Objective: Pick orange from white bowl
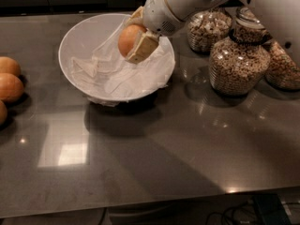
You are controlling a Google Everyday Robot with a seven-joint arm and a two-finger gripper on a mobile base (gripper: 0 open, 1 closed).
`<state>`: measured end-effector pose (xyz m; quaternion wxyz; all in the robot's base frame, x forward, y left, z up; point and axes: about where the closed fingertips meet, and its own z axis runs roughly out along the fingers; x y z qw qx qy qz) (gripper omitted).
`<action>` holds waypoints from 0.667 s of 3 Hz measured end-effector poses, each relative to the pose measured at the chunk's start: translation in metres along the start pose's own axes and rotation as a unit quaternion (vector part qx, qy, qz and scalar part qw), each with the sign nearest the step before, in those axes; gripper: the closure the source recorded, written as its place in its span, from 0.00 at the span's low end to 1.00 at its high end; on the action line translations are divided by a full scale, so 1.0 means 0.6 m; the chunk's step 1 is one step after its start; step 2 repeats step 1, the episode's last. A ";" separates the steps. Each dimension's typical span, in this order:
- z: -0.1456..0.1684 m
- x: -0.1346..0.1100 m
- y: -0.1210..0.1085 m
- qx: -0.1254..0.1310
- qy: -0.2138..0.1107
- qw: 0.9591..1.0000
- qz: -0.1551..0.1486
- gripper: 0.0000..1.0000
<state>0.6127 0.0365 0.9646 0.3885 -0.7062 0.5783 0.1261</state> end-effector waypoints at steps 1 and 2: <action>-0.001 0.001 0.000 0.000 0.000 1.000 0.000 1.00; -0.001 0.001 0.000 0.000 0.000 1.000 0.000 1.00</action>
Offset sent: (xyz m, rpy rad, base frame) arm 0.0000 0.0000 0.0000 0.0000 0.0000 0.0000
